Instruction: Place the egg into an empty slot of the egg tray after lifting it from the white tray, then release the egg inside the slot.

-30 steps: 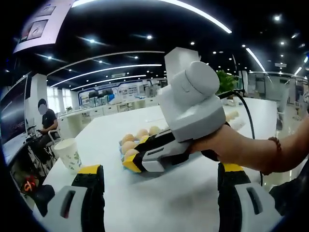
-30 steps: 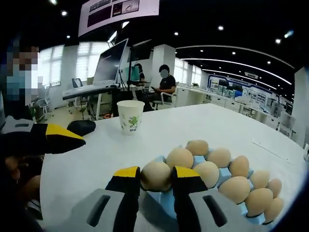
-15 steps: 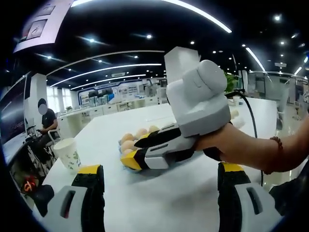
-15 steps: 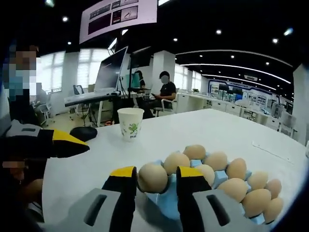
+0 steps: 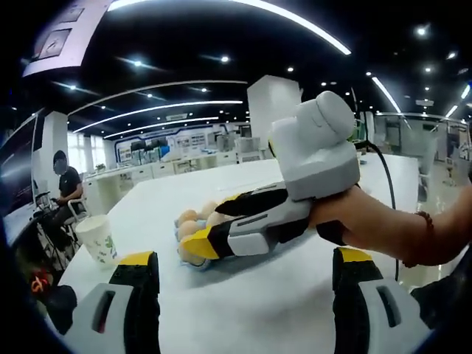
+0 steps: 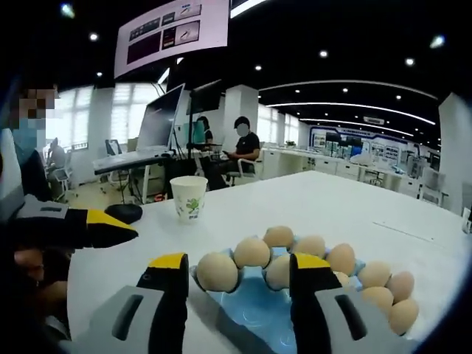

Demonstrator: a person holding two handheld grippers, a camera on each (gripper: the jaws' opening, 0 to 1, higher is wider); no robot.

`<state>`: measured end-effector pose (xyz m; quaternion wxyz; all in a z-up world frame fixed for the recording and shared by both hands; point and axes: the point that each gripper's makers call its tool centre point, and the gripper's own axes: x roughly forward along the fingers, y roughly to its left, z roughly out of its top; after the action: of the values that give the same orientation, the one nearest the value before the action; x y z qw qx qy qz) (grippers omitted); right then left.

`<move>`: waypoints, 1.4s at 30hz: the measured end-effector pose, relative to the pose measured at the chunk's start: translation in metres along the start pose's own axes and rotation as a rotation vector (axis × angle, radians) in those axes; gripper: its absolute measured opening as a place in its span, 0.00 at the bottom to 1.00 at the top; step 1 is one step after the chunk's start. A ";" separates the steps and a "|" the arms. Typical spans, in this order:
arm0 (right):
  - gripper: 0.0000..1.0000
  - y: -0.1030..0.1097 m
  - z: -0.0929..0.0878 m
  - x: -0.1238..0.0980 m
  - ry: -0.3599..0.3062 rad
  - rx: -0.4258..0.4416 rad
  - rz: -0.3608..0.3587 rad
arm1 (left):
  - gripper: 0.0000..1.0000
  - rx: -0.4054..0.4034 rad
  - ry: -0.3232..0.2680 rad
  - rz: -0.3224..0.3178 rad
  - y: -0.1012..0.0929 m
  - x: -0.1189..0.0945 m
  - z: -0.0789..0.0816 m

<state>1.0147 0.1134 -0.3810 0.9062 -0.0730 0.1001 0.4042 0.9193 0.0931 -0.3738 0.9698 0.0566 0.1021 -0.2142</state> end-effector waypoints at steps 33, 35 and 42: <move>0.64 -0.054 0.000 -0.064 -0.062 0.052 -0.175 | 1.00 0.013 -0.009 -0.022 -0.007 0.009 0.006; 0.65 -0.058 0.000 -0.069 -0.065 0.056 -0.186 | 1.00 0.015 -0.006 -0.024 -0.007 0.009 0.006; 0.69 -0.074 -0.004 -0.080 -0.065 0.078 -0.230 | 1.00 0.016 -0.008 -0.025 -0.007 0.010 0.006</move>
<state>1.0171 0.0062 -0.3619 0.9515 -0.0355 0.0773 0.2958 0.9258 0.0818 -0.3704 0.9670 0.0622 0.0973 -0.2273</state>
